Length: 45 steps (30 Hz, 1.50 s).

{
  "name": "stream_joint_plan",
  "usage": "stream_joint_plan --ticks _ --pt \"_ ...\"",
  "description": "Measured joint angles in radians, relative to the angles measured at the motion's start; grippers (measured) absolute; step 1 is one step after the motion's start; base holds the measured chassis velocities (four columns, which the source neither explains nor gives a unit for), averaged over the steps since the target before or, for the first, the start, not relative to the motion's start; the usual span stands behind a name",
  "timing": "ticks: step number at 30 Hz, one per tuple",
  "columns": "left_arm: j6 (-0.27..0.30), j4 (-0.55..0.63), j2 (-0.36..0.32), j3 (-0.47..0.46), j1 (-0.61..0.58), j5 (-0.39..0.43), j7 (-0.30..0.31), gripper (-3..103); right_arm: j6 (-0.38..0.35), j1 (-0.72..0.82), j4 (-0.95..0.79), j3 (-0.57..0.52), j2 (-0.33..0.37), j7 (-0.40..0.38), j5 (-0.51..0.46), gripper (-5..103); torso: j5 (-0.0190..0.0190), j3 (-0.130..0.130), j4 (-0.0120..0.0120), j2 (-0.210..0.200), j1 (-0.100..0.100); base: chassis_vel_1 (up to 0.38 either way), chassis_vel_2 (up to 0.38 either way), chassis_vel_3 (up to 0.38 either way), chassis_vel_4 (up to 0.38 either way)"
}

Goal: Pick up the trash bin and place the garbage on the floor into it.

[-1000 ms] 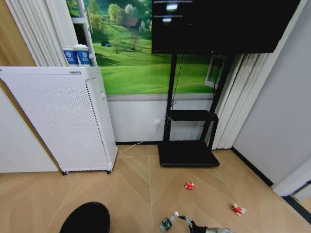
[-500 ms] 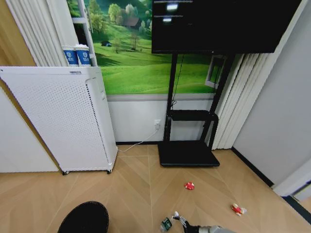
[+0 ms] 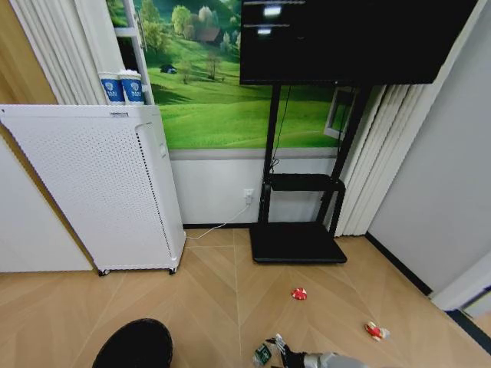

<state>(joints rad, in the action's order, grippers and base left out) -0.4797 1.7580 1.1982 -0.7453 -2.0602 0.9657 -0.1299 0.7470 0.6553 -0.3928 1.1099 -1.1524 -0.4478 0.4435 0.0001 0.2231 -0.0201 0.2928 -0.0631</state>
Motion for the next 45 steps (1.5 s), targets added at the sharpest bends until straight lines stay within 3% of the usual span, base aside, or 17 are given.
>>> stream_joint_plan --ticks 13,18,19,22,28,31,37,45 --pt "-0.011 -0.01 0.01 0.01 0.003 0.015 -0.011 7 -0.005 -0.036 0.068 0.141 -0.057 0.045 -0.107 101 -0.0017 0.0 -0.0002 0.0 0.0 0.0 0.0 0.0 0.0" --pt "-0.018 -0.017 0.011 0.009 0.0 0.02 -0.021 7 -0.003 -0.035 0.098 0.157 -0.089 0.048 -0.12 80 -0.0006 0.0 -0.0004 0.0 0.0 0.0 0.0 0.0 0.0" --pt "-0.018 -0.017 0.011 0.009 0.0 0.02 -0.021 7 -0.003 -0.035 0.098 0.157 -0.089 0.048 -0.12 80 -0.0006 0.0 -0.0004 0.0 0.0 0.0 0.0 0.0 0.0" --pt "-0.02 -0.019 0.011 0.008 0.0 0.022 -0.024 7 0.001 -0.033 0.109 0.161 -0.101 0.052 -0.125 65 0.0001 0.0 0.0001 0.0 0.0 0.0 0.0 0.0 0.0" --pt "-0.02 -0.023 0.01 0.011 0.006 0.023 -0.026 7 0.006 -0.028 0.115 0.161 -0.104 0.054 -0.129 48 0.0008 0.0 0.0002 0.0 0.0 0.0 0.0 0.0 0.0" --pt "-0.021 -0.023 0.007 0.009 0.006 0.022 -0.029 7 0.017 -0.03 0.1 0.155 -0.091 0.051 -0.136 34 0.0006 0.0 0.0004 0.0 0.0 0.0 0.0 0.0 0.0" --pt "0.001 -0.009 -0.022 -0.007 0.021 0.024 -0.017 7 0.033 -0.061 0.047 0.134 -0.049 0.046 -0.141 25 0.0001 0.0 -0.0002 0.0 0.0 0.0 0.0 0.0 0.0" --pt "0.097 -0.017 -0.16 0.0 0.164 0.044 0.068 7 0.049 -0.146 -0.1 0.009 0.04 0.024 -0.13 20 0.0 0.0 0.0002 0.0 0.0 0.0 0.0 0.0 0.0"
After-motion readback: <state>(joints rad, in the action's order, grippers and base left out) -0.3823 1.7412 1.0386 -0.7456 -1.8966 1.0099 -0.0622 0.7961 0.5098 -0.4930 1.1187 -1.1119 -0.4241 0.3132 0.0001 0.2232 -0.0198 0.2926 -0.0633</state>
